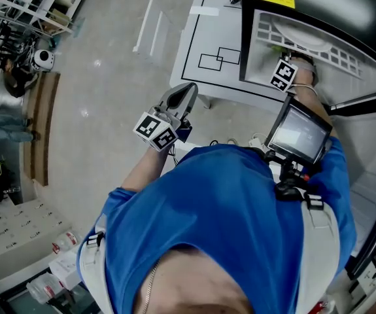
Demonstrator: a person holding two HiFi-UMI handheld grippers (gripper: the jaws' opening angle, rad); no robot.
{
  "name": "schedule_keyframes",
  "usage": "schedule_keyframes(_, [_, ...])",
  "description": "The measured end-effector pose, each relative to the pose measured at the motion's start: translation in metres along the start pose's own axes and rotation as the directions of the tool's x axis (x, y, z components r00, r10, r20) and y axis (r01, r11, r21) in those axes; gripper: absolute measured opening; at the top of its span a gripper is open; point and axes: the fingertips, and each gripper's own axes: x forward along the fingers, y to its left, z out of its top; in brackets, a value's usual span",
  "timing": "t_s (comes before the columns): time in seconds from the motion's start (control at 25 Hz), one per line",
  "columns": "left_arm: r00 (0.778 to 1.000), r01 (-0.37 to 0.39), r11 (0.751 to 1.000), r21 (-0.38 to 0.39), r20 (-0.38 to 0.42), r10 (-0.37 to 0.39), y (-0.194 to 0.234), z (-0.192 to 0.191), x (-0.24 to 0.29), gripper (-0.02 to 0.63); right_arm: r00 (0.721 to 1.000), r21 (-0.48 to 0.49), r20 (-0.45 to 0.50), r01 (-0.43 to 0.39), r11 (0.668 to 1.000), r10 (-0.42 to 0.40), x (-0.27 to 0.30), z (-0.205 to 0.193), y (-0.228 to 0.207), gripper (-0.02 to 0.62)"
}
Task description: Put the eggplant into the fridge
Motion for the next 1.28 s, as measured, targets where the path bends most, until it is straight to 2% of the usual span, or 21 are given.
schedule_keyframes(0.2, [1.000,-0.010,1.000,0.006,0.000,0.010,0.018,-0.012,0.016,0.009,1.000,-0.005,0.009,-0.026,1.000,0.026,0.032,0.003,0.005,0.164])
schedule_keyframes(0.56, [1.000,-0.027,1.000,-0.002,0.001,0.027,0.023,-0.011,0.012,0.009,0.997,0.000,0.025,-0.067,0.998,0.067,0.033,0.003,0.007,0.165])
schedule_keyframes(1.0, [1.000,-0.029,1.000,-0.008,0.003,0.029,0.025,-0.011,0.013,0.009,0.998,0.013,0.039,-0.047,0.999,0.047,0.030,0.005,0.001,0.165])
schedule_keyframes(1.28, [1.000,-0.020,1.000,-0.008,0.009,0.020,0.028,-0.016,0.018,0.009,0.998,0.058,0.059,-0.022,0.998,0.019,0.028,0.007,-0.002,0.164])
